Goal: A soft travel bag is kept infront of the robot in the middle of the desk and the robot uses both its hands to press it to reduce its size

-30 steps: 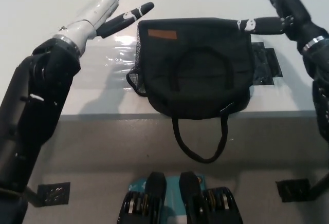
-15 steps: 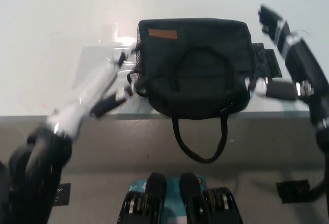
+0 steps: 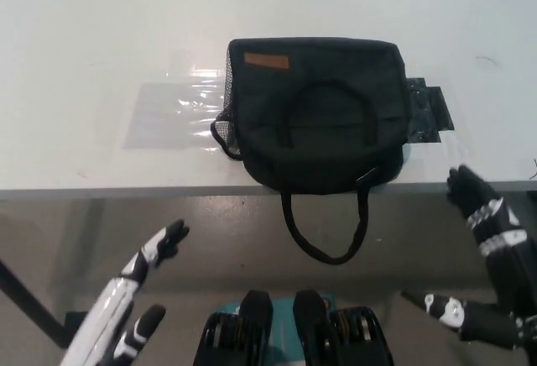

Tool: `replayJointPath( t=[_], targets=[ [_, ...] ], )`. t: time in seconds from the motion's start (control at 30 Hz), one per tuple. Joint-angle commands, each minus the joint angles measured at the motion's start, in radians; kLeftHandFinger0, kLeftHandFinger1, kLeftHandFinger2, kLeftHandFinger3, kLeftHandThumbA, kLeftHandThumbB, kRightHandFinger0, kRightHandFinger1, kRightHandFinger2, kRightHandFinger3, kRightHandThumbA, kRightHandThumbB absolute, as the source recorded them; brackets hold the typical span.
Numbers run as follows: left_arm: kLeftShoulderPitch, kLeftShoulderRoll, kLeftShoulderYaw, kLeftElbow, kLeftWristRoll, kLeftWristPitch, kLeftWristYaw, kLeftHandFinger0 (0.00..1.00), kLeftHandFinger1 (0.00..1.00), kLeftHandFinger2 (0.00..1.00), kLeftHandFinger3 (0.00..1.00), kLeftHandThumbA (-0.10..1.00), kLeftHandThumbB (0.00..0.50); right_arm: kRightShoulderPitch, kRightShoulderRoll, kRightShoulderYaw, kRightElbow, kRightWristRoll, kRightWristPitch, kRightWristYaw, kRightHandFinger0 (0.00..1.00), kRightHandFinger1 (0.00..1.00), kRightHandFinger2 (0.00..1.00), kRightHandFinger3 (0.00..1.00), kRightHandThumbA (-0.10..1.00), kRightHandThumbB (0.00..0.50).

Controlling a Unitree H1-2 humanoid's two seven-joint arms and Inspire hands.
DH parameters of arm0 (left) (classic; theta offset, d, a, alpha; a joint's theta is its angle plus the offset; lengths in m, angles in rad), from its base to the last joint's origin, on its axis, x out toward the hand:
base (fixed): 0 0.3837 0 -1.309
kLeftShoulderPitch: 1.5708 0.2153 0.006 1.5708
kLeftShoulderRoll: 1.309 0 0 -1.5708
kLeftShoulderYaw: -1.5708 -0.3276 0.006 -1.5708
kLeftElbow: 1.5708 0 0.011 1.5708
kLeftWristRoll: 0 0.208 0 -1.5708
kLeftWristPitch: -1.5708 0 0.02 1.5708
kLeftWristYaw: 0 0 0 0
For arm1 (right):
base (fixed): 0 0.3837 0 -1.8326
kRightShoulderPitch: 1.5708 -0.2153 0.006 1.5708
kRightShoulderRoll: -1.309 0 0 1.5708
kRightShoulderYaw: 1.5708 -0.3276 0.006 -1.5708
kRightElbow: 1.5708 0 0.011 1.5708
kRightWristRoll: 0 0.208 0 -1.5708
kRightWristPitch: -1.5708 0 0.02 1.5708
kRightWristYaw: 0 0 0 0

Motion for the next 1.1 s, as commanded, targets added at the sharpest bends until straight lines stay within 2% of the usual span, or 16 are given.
replayJointPath(
  t=[0.0,0.07,0.13,0.17,0.2,0.23,0.3,0.4,0.47,0.57,0.6,0.63,0.7,0.77,0.87,1.07],
  targets=[
    [0.035,-0.010,0.009,0.121,-0.072,-0.166,0.037,1.00,1.00,1.00,1.00,1.00,0.307,0.034,0.035,0.029,0.144,0.083,-0.188,0.017,1.00,1.00,1.00,1.00,1.00,0.347],
    [0.026,-0.022,0.004,0.183,-0.095,-0.168,0.030,1.00,1.00,1.00,1.00,1.00,0.286,0.037,0.039,0.030,0.235,0.064,-0.205,0.011,1.00,1.00,1.00,1.00,1.00,0.343],
    [0.014,-0.030,-0.005,0.270,-0.099,-0.212,0.026,1.00,1.00,1.00,1.00,1.00,0.219,0.045,0.043,0.027,0.325,0.049,-0.227,0.002,1.00,1.00,1.00,1.00,1.00,0.346],
    [0.007,-0.031,-0.003,0.292,-0.082,-0.217,0.033,1.00,1.00,1.00,1.00,1.00,0.252,0.039,0.044,0.029,0.356,0.048,-0.244,0.005,1.00,1.00,1.00,1.00,1.00,0.325],
    [0.006,-0.035,-0.003,0.313,-0.064,-0.227,0.040,1.00,1.00,1.00,1.00,1.00,0.259,0.043,0.049,0.030,0.376,0.043,-0.250,-0.001,1.00,1.00,1.00,1.00,1.00,0.321],
    [-0.001,-0.044,-0.005,0.347,-0.042,-0.237,0.052,1.00,1.00,1.00,1.00,1.00,0.297,0.043,0.054,0.030,0.396,0.022,-0.251,-0.016,1.00,1.00,1.00,1.00,1.00,0.314],
    [-0.017,-0.061,-0.007,0.400,-0.036,-0.254,0.066,1.00,1.00,1.00,1.00,1.00,0.306,0.040,0.052,0.034,0.420,-0.014,-0.270,-0.029,1.00,1.00,1.00,1.00,1.00,0.294],
    [-0.018,-0.120,-0.003,0.449,-0.033,-0.275,0.108,1.00,1.00,1.00,1.00,1.00,0.239,0.039,0.057,0.043,0.458,0.031,-0.283,-0.005,1.00,1.00,1.00,1.00,1.00,0.327],
    [-0.023,-0.151,0.004,0.498,-0.015,-0.332,0.142,1.00,1.00,1.00,1.00,1.00,0.203,0.042,0.067,0.050,0.469,0.036,-0.289,-0.006,1.00,1.00,1.00,1.00,1.00,0.314],
    [-0.019,-0.183,0.016,0.533,-0.018,-0.366,0.164,1.00,1.00,1.00,1.00,1.00,0.224,0.051,0.088,0.062,0.464,0.021,-0.296,-0.023,1.00,1.00,1.00,1.00,1.00,0.291],
    [-0.025,-0.191,0.019,0.548,-0.017,-0.376,0.170,1.00,1.00,1.00,1.00,1.00,0.215,0.047,0.093,0.064,0.462,0.016,-0.297,-0.027,1.00,1.00,1.00,1.00,1.00,0.275],
    [-0.028,-0.196,0.019,0.554,-0.015,-0.378,0.173,1.00,1.00,1.00,1.00,1.00,0.210,0.044,0.097,0.065,0.462,0.015,-0.295,-0.031,1.00,1.00,1.00,1.00,1.00,0.267],
    [-0.022,-0.211,0.019,0.548,-0.022,-0.361,0.177,1.00,1.00,1.00,1.00,1.00,0.237,0.044,0.112,0.064,0.459,0.033,-0.288,-0.035,1.00,1.00,1.00,1.00,1.00,0.251],
    [-0.032,-0.214,0.020,0.554,-0.015,-0.354,0.183,1.00,1.00,1.00,1.00,1.00,0.243,0.031,0.133,0.059,0.472,0.027,-0.296,-0.054,1.00,1.00,1.00,1.00,1.00,0.256],
    [-0.050,-0.220,0.017,0.576,0.005,-0.361,0.198,1.00,1.00,1.00,1.00,1.00,0.229,0.005,0.175,0.054,0.522,0.007,-0.342,-0.083,1.00,1.00,1.00,1.00,1.00,0.229],
    [-0.061,-0.238,0.000,0.609,0.010,-0.388,0.212,1.00,1.00,1.00,1.00,1.00,0.195,0.010,0.238,0.067,0.529,-0.022,-0.323,-0.128,1.00,1.00,1.00,1.00,1.00,0.210]
  ],
)
